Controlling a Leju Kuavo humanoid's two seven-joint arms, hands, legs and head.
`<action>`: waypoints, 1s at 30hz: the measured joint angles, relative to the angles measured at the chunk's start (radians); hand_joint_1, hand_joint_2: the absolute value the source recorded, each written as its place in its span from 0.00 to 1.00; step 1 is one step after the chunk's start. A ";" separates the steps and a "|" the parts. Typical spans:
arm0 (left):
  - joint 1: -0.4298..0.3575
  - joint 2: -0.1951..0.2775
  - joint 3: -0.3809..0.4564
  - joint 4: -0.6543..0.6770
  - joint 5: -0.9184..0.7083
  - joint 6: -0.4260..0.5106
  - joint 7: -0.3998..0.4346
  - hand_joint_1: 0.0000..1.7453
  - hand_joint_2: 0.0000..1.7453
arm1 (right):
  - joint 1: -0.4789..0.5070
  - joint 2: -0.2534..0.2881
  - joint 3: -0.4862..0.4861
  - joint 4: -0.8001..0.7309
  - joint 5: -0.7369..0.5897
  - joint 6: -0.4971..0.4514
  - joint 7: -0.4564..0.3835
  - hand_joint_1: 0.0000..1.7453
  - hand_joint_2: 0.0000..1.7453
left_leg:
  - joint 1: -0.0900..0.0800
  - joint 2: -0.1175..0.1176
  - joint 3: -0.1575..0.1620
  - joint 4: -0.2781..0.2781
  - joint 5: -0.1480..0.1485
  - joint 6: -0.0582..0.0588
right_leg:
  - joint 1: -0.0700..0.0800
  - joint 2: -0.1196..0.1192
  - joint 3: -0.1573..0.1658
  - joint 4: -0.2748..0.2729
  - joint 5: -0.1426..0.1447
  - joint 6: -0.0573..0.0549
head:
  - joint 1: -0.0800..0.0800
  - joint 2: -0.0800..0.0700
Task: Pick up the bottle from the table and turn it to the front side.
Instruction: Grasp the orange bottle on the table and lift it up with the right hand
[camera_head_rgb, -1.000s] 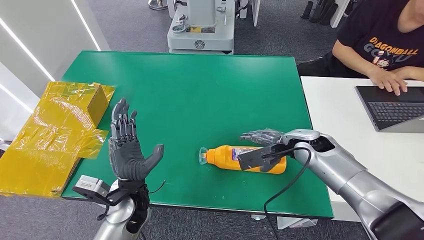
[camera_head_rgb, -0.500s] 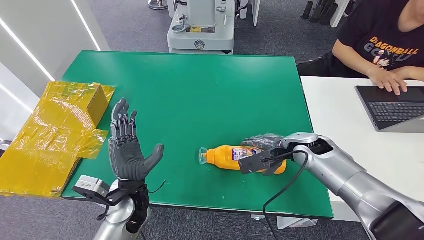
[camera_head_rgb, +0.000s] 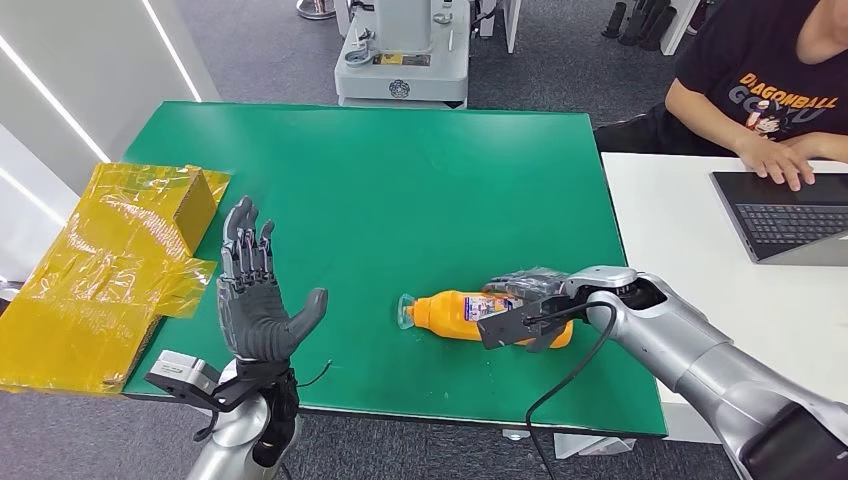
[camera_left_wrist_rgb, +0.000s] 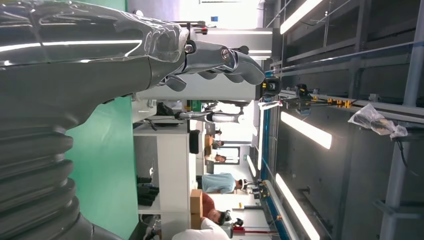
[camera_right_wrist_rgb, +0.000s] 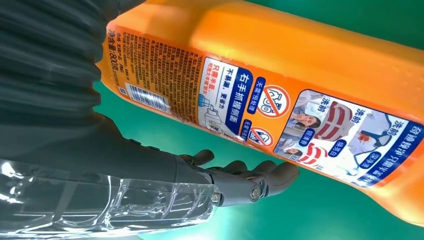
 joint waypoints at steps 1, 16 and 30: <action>0.000 0.000 0.000 0.000 0.000 0.000 0.000 0.00 1.00 | 0.000 0.000 0.001 0.000 0.000 0.000 0.000 0.00 1.00 | 0.000 0.000 0.000 0.000 0.000 0.000 | 0.000 0.000 0.000 0.000 0.000 0.000 | 0.000 0.000; 0.000 0.000 0.000 0.000 0.000 0.000 0.000 0.00 1.00 | -0.003 0.000 0.005 0.001 0.000 0.000 0.000 0.00 1.00 | 0.000 0.000 0.000 0.000 0.000 0.000 | 0.000 0.000 0.000 0.000 0.000 0.000 | 0.000 0.000; 0.000 0.000 0.000 0.000 0.000 0.000 0.000 0.00 1.00 | -0.005 0.000 0.006 0.002 0.000 0.000 0.000 0.00 1.00 | 0.000 0.000 0.000 0.000 0.000 0.000 | 0.000 0.000 0.000 0.000 0.000 0.000 | 0.000 0.000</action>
